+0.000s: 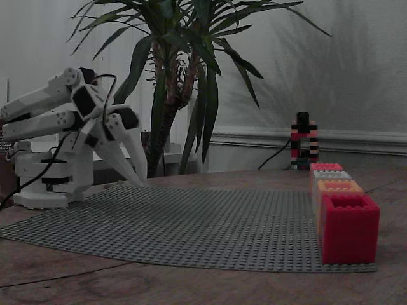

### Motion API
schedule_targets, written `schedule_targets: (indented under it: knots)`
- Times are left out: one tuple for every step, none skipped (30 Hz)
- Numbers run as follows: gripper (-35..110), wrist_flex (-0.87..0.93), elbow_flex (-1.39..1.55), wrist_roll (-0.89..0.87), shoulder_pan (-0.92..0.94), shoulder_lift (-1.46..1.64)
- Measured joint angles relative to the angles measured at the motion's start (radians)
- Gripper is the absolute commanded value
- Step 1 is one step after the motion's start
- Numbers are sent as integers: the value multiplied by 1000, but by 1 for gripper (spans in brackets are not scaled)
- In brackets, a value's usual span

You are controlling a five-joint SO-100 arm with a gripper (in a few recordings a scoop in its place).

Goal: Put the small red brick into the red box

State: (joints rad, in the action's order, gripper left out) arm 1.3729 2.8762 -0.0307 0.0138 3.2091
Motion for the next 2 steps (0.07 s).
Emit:
schedule_targets:
  knots:
    - [0, 0, 0, 0, 0, 0]
    - [0, 0, 0, 0, 0, 0]
